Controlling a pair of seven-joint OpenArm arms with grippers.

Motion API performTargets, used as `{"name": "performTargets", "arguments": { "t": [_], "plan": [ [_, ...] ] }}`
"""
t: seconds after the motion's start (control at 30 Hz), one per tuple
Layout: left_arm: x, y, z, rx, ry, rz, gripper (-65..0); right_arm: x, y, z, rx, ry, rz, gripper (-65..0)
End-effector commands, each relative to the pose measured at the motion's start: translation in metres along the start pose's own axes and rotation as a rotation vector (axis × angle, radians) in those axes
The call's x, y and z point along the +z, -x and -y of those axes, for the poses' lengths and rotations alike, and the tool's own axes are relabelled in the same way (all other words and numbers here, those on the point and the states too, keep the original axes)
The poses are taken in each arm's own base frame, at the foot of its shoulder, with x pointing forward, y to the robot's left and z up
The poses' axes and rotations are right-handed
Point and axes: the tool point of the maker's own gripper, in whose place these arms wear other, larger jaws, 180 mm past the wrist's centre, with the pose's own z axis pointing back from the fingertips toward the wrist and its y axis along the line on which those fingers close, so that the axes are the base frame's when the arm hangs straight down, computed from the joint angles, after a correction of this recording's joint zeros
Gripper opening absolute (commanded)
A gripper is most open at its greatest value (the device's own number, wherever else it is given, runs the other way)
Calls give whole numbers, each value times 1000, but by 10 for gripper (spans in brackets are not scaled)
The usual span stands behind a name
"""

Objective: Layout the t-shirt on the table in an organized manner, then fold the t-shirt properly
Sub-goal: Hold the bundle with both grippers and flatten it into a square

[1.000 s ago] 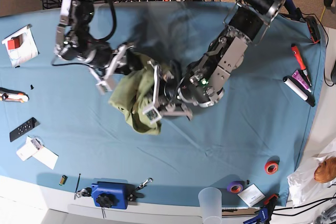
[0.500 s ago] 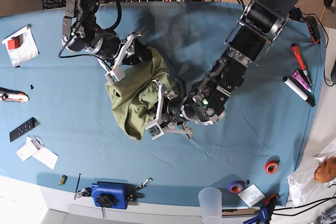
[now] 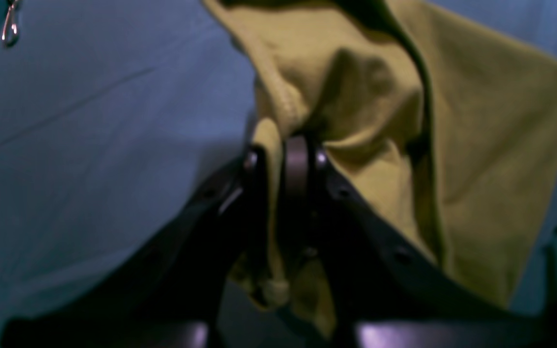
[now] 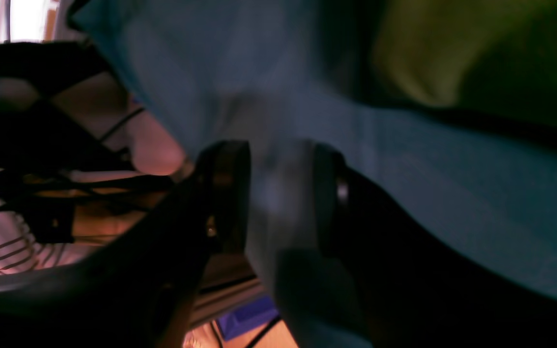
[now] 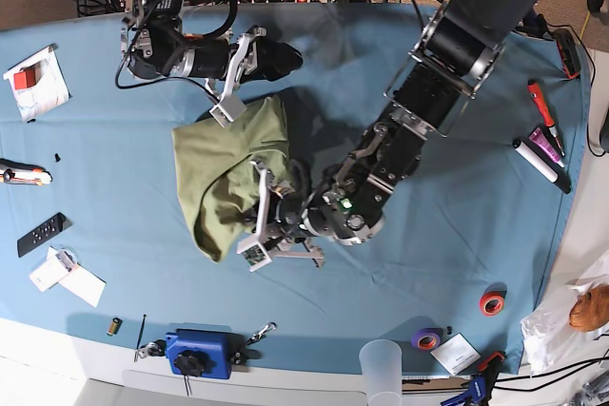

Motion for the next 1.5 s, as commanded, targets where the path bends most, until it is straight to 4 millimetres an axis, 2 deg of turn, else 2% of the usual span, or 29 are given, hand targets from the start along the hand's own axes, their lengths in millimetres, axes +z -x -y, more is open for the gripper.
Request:
{"name": "performTargets", "arguments": {
  "t": [0.0, 0.2, 0.3, 0.33, 0.4, 0.5, 0.6, 0.67, 0.73, 0.77, 0.83, 0.9, 0.97, 1.03, 1.13, 1.23, 1.3, 1.4, 1.47],
  "plan": [
    [4, -36, -2, -30, -6, 95, -650, 3, -13, -3, 18, -13, 43, -432],
    [2, -41, -6, -48, -45, 95, -650, 3, -13, -4, 18, -15, 45, -432],
    [4, -52, -1, -87, -12, 147, -437, 3, -13, -4, 18, -14, 45, -432],
    [6, -59, -1, -91, -11, 178, -390, 3, -14, -4, 20, -14, 46, -432],
    [8, -70, -2, -87, -18, 236, -358, 3, -15, -3, 22, -14, 48, -432],
    [11, -82, -4, -96, -21, 280, -358, 4, -17, -3, 26, -13, 50, -432],
    [13, -81, -9, -100, -42, 239, -367, 6, -23, -4, 47, -7, 61, -432],
    [17, -78, -16, -76, -88, 173, -418, 12, -35, -3, 73, 12, 88, -432],
    [28, -82, -23, -38, -135, 148, -501, 24, -51, 2, 102, 48, 132, -432],
    [35, -88, -25, -25, -150, 156, -546, 32, -60, 7, 113, 74, 158, -432],
    [51, -101, -29, -18, -175, 178, -633, 51, -82, 27, 134, 180, 231, -486],
    [69, -110, -35, -17, -204, 194, -650, 71, -96, 51, 149, 305, 276, -537],
    [81, -113, -42, 0, -229, 205, -650, 86, -106, 64, 157, 382, 321, -556],
    [85, -112, -46, 26, -230, 219, -650, 92, -106, 71, 160, 423, 326, -574],
    [82, -108, -41, 53, -202, 222, -650, 89, -89, 89, 132, 487, 256, -590],
    [77, -92, -37, 77, -191, 185, -650, 88, -70, 119, 85, 562, 226, -608],
    [73, -79, -33, 93, -182, 145, -650, 83, -61, 130, 43, 557, 234, -620],
    [70, -61, -29, 110, -168, 60, -650, 79, -63, 128, 20, 523, 268, -637],
    [73, -56, -30, 113, -173, 31, -650, 82, -80, 116, 37, 482, 333, -637]
  ]
}}
